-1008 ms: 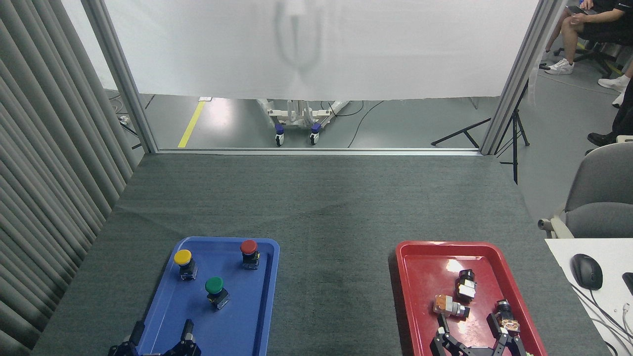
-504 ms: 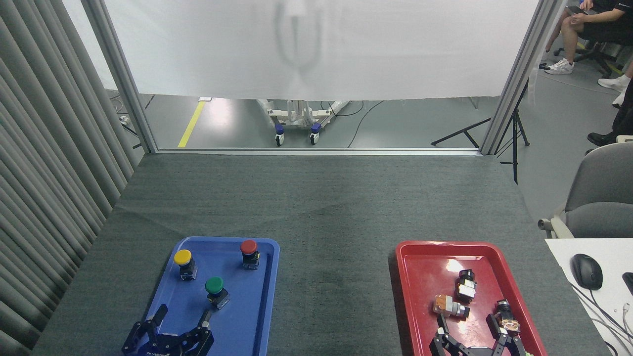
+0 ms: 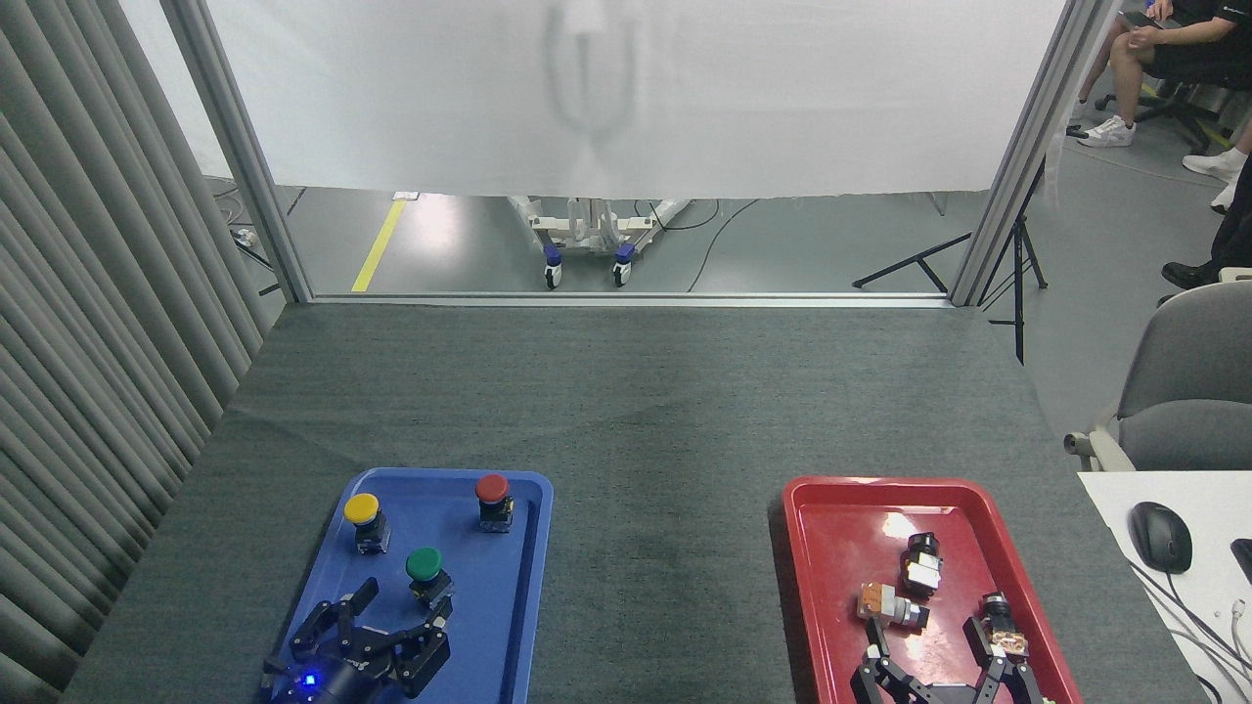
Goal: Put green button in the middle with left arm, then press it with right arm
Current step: 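Reach the left hand to the green button and grasp it, then carry the green button off the blue tray toward the table middle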
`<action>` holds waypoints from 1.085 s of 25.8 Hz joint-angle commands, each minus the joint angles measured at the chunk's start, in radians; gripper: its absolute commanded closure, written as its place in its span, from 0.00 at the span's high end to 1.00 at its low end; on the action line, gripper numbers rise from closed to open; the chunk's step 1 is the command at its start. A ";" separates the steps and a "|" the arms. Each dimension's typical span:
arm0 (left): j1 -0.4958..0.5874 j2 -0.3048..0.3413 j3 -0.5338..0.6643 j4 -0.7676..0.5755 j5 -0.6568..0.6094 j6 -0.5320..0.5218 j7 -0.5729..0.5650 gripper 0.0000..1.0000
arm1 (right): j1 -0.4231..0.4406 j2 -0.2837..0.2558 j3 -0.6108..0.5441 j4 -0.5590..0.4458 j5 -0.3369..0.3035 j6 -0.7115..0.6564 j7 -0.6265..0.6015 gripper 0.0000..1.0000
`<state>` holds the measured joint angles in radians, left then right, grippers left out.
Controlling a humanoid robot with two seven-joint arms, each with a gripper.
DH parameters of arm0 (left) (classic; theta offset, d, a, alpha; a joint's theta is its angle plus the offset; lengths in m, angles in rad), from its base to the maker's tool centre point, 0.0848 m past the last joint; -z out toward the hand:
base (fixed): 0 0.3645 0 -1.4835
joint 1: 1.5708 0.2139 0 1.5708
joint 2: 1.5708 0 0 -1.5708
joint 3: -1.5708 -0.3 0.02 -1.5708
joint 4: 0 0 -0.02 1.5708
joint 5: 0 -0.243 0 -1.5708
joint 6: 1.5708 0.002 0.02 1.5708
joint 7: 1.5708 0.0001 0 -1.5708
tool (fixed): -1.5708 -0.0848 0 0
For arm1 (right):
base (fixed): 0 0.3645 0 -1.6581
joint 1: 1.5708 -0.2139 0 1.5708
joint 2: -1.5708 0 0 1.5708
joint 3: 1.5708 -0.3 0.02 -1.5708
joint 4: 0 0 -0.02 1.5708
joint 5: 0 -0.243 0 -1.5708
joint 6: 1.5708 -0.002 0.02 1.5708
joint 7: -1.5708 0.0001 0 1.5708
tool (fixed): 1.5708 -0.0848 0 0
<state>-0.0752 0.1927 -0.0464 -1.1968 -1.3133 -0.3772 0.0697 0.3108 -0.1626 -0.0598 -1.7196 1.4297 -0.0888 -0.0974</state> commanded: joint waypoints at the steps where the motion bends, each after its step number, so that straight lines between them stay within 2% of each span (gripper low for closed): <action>1: -0.040 0.008 -0.020 0.049 -0.015 -0.009 0.001 0.98 | 0.001 0.000 0.000 0.000 0.000 0.001 -0.005 1.00; 10: -0.094 0.008 -0.069 0.105 -0.064 -0.011 0.002 0.97 | -0.001 0.002 0.000 0.000 0.003 0.001 -0.007 1.00; 13: -0.123 0.005 -0.079 0.144 -0.078 -0.002 0.002 0.93 | 0.001 0.002 0.000 0.000 0.003 0.001 -0.005 1.00; 14: -0.132 0.004 -0.081 0.157 -0.080 -0.002 0.002 0.88 | 0.001 0.002 0.000 0.000 0.003 0.001 -0.005 1.00; 16: -0.135 0.002 -0.081 0.158 -0.080 -0.005 0.004 0.70 | 0.001 0.002 0.000 0.000 0.003 0.001 -0.005 1.00; 21: -0.126 0.008 -0.081 0.148 -0.080 -0.042 0.004 0.04 | 0.001 0.002 0.000 0.000 0.003 0.001 -0.005 1.00; 22: -0.126 0.013 -0.081 0.141 -0.080 -0.077 0.013 0.00 | 0.001 0.002 0.000 0.000 0.003 0.001 -0.005 1.00; 24: -0.126 0.019 -0.079 0.105 -0.073 -0.137 0.016 0.00 | 0.001 0.002 0.000 0.000 0.003 0.001 -0.005 1.00; 28: -0.114 0.008 -0.079 -0.070 -0.067 -0.150 0.015 0.00 | -0.001 0.002 0.000 0.000 0.003 0.001 -0.007 1.00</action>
<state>-0.1971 0.2075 -0.1254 -1.1591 -1.3853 -0.5062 0.0837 0.3114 -0.1607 -0.0598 -1.7196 1.4328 -0.0874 -0.1045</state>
